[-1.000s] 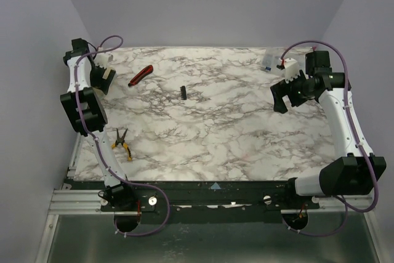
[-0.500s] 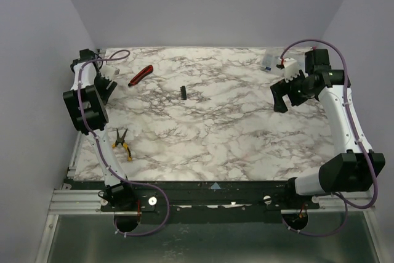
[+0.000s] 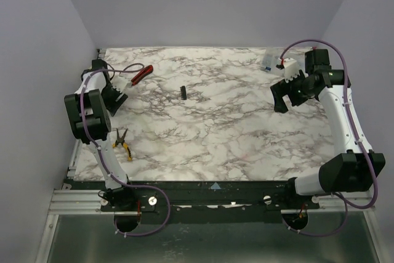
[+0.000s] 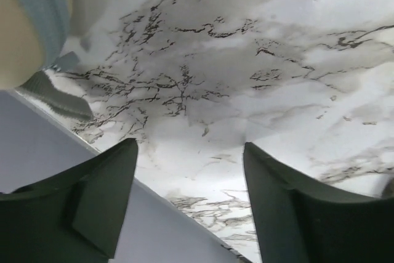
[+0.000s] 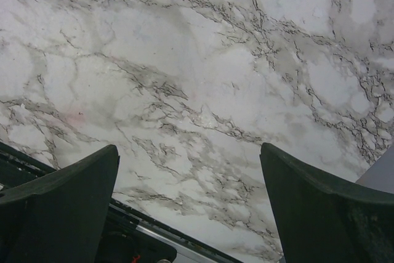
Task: Open the umbrella
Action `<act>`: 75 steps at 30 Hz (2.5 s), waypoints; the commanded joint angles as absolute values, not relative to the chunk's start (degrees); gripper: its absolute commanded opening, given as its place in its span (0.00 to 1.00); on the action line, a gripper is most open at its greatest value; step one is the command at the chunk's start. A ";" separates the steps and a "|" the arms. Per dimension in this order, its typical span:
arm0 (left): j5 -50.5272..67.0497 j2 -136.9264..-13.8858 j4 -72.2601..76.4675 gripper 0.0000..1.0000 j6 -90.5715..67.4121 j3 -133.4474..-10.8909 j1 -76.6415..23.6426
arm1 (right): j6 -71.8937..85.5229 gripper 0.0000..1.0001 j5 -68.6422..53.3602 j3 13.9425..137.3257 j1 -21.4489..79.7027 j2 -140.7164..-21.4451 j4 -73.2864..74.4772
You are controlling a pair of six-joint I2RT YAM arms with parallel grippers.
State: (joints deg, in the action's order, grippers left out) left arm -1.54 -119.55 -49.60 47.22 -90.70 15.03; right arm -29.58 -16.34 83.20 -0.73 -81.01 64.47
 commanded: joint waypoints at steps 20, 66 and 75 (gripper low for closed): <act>1.77 -128.25 -49.90 0.98 -6.18 -124.57 15.86 | -29.62 1.00 -14.69 81.56 -0.86 -78.83 66.28; -3.57 -138.30 -57.92 0.92 -25.00 -129.58 17.81 | -27.76 1.00 -9.89 86.95 -0.88 -81.39 70.32; -2.47 -138.03 -57.89 0.48 -22.02 -128.99 18.27 | -27.59 1.00 -9.77 86.28 -0.88 -80.86 70.15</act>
